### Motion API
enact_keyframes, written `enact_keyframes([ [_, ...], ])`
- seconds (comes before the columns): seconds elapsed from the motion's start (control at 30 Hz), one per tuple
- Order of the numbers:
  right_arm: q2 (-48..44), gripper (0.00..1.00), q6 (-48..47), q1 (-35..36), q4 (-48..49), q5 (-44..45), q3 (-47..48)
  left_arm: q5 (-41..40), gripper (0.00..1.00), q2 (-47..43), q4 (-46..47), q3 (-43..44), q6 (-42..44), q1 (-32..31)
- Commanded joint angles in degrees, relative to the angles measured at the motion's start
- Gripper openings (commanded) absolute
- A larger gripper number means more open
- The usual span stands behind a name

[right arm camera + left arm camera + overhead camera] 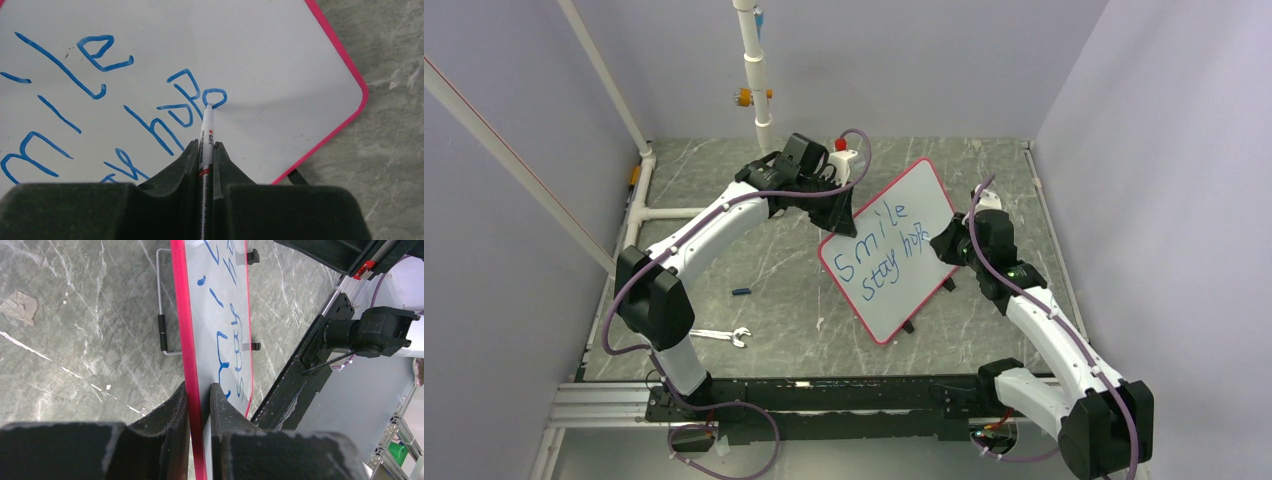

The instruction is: Write a sentence on the whiteboard

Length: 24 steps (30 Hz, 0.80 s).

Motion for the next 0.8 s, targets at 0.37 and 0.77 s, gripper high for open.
enact_keyframes([
  [0.37,-0.30,0.00,-0.05,0.46,-3.65,3.40,-0.92,-0.01,0.00,-1.09,0.12,-0.05,3.88,-1.31],
  [0.77,-0.78,0.00,-1.35,0.45,-5.13,9.42,7.16,0.07,0.00,-1.01,0.15,0.03,3.88,-1.25],
])
